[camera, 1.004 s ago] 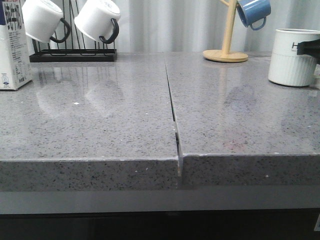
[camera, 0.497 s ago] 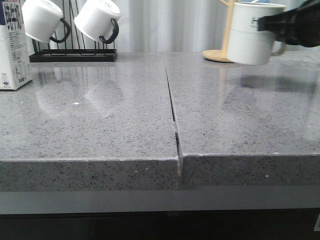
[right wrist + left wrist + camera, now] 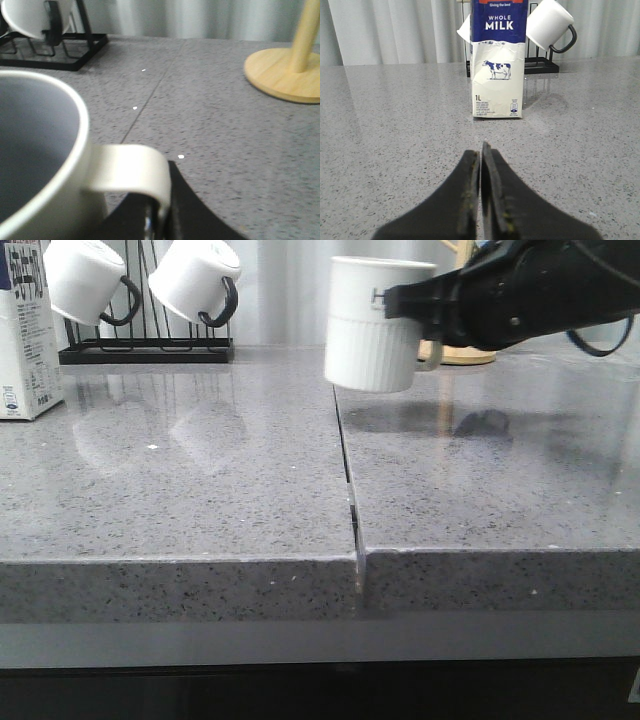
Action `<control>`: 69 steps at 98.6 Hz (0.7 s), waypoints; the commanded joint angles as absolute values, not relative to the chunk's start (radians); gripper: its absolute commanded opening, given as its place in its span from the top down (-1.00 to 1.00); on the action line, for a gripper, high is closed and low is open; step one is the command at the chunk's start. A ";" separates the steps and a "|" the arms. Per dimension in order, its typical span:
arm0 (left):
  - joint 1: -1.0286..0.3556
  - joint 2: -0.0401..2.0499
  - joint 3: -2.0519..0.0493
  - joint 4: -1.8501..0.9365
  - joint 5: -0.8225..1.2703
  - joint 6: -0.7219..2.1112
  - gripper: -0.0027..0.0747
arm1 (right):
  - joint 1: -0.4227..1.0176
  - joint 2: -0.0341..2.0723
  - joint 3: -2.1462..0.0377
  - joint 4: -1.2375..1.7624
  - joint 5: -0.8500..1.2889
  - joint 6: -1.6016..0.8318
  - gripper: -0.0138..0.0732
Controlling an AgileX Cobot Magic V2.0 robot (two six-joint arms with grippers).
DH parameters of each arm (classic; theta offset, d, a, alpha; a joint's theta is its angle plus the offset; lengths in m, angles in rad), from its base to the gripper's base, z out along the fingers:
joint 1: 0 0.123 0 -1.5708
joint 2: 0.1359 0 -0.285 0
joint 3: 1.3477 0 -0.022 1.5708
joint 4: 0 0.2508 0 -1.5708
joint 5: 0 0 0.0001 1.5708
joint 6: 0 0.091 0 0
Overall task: Place milk next to cup
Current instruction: 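Lift the mug with the right gripper and carry it toward the table center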
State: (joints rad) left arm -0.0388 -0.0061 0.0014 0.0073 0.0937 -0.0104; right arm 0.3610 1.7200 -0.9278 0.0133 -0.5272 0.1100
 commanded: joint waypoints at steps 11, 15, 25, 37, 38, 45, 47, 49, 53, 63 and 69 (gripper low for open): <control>-0.037 -0.039 0.042 0.006 0.018 -0.020 0.96 | 0.394 1.724 -0.990 0.017 -0.610 0.103 0.72; -0.037 -0.039 0.042 0.006 0.018 -0.020 0.96 | 0.399 1.734 -0.991 0.017 -0.614 0.103 0.72; -0.037 -0.039 0.042 0.006 0.018 -0.020 0.96 | 0.404 1.753 -0.991 0.017 -0.616 0.103 0.72; -0.037 -0.039 0.042 0.006 0.018 -0.020 0.96 | 0.404 1.770 -0.991 0.017 -0.615 0.103 0.72; -0.037 -0.039 0.042 0.006 0.018 -0.020 0.96 | 0.404 1.770 -0.991 0.017 -0.614 0.103 0.71; -0.037 -0.039 0.042 0.006 0.018 -0.020 0.96 | 0.404 1.772 -0.991 0.017 -0.608 0.103 0.69; -0.037 -0.039 0.042 0.006 0.018 -0.020 0.96 | 0.404 1.772 -0.991 0.017 -0.608 0.103 0.66; -0.037 -0.039 0.042 0.006 0.018 -0.020 0.96 | 0.404 1.772 -0.991 0.017 -0.608 0.103 0.62; -0.037 -0.039 0.042 0.006 0.018 -0.020 0.96 | 0.404 1.772 -0.991 0.017 -0.608 0.104 0.49; -0.037 -0.039 0.042 0.006 0.018 -0.020 0.96 | 0.404 1.772 -0.991 0.017 -0.608 0.104 0.13; -0.037 -0.039 0.042 0.006 0.018 -0.020 0.96 | 0.404 1.770 -0.989 0.017 -0.608 0.104 -0.01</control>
